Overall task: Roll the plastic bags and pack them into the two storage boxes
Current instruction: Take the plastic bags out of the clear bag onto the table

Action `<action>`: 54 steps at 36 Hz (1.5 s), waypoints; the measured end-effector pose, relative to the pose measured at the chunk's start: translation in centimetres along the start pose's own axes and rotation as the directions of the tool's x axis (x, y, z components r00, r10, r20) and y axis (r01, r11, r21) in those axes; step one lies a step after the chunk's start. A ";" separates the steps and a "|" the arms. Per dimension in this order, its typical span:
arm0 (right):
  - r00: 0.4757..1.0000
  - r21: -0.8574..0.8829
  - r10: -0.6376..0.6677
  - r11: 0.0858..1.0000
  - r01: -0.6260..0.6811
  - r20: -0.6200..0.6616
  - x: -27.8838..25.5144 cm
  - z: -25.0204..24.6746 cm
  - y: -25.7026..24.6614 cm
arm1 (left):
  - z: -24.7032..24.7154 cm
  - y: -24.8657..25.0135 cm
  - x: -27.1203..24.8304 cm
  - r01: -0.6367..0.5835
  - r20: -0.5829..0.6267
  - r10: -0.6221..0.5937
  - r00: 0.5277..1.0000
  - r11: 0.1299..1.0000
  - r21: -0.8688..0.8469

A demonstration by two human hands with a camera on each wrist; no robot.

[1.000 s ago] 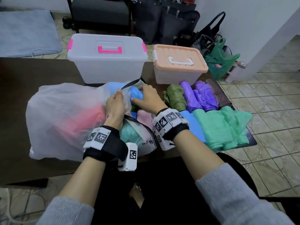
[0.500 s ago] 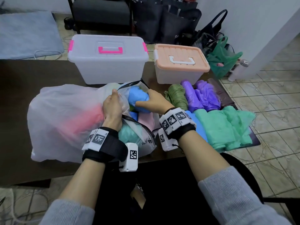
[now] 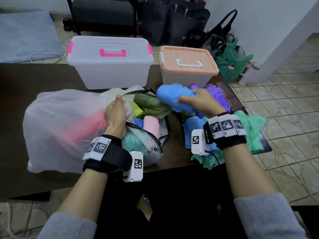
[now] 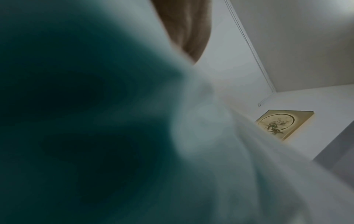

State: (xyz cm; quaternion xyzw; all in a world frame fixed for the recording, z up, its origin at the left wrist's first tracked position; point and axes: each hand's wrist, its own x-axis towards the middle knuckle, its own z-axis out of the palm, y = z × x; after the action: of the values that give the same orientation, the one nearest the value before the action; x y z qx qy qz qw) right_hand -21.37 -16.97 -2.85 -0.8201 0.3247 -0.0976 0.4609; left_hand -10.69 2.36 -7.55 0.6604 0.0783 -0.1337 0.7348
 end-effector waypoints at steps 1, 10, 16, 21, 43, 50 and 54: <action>0.999 0.028 0.012 1.000 -0.011 -0.043 0.2 -0.5 0.0 | 0.0 0.0 0.0 0.005 0.003 -0.005 1.000 1.000 -0.005; 0.888 -0.007 0.079 0.996 -0.092 -0.453 1.9 -2.4 1.2 | -0.1 -0.2 0.3 0.022 0.003 -0.022 1.000 1.000 0.007; 0.904 -0.126 0.114 0.975 -0.181 -0.412 2.4 -0.8 2.7 | -0.1 -0.3 0.4 0.016 -0.001 -0.016 1.000 1.000 0.011; 0.914 -0.215 0.155 0.945 -0.249 -0.375 2.4 0.3 3.3 | -0.1 -0.3 0.3 0.005 0.011 -0.006 1.000 1.000 0.012; 0.958 -0.307 -0.287 0.912 0.271 -0.007 1.4 4.7 -1.1 | -0.1 -0.4 0.2 0.035 0.117 -0.039 0.992 0.999 0.038; 0.971 -0.467 -0.058 0.869 0.162 0.231 2.5 9.1 0.2 | -0.1 -0.6 0.2 0.023 0.100 -0.030 0.995 0.997 0.070; 0.984 -0.575 -0.040 0.807 0.135 0.176 2.5 9.8 0.2 | 0.0 -0.7 0.3 0.015 0.105 -0.024 0.994 0.997 0.079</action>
State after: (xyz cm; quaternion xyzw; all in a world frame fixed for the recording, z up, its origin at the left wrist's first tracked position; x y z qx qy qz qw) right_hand -14.97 -11.80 -8.83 -0.9412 0.2638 0.0497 0.2052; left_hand -10.62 2.31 -8.32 0.6797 0.0406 -0.1785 0.7103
